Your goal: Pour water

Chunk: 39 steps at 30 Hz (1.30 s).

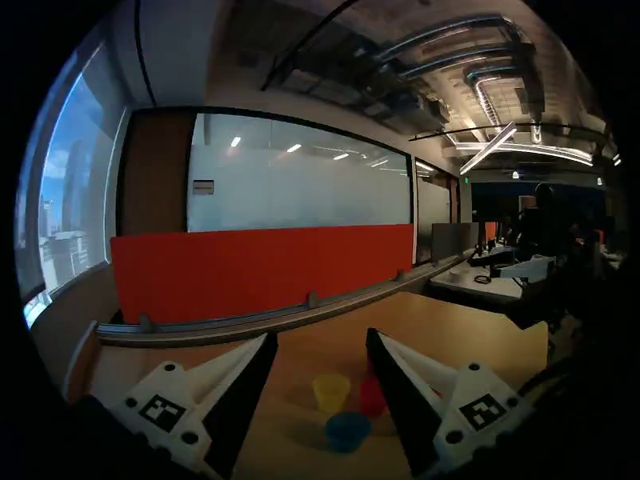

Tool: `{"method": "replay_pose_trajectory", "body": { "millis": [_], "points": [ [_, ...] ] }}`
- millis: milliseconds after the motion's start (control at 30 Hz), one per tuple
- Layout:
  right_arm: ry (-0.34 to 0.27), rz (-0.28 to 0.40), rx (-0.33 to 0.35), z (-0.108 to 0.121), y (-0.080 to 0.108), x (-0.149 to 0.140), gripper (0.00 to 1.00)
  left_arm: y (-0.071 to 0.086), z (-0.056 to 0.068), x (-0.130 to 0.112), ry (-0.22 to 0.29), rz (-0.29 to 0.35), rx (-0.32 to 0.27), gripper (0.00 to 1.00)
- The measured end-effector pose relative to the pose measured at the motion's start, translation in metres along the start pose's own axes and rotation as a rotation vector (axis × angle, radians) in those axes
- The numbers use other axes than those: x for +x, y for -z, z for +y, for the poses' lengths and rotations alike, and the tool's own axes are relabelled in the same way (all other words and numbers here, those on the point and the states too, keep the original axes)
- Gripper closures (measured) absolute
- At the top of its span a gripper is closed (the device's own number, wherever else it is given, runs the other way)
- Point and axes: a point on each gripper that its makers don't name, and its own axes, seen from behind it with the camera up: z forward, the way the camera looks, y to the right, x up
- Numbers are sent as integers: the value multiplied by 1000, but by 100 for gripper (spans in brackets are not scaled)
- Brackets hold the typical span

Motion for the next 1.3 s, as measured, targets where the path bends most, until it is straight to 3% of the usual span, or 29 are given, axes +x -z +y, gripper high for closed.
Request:
{"method": "replay_pose_trajectory", "body": {
  "millis": [400, 767, 1300],
  "points": [
    [45, -107, 63, -13, -4, -24, 1, -6, 2, -20, -7, -78, -60, 18],
    [72, -190, 123, -26, -6, -47, 1, -10, 17, -44, -1, -143, -142, 18],
    [84, -281, 179, -36, -20, -96, 1, -24, 22, -96, -35, -235, -170, 18]
  ]
}}
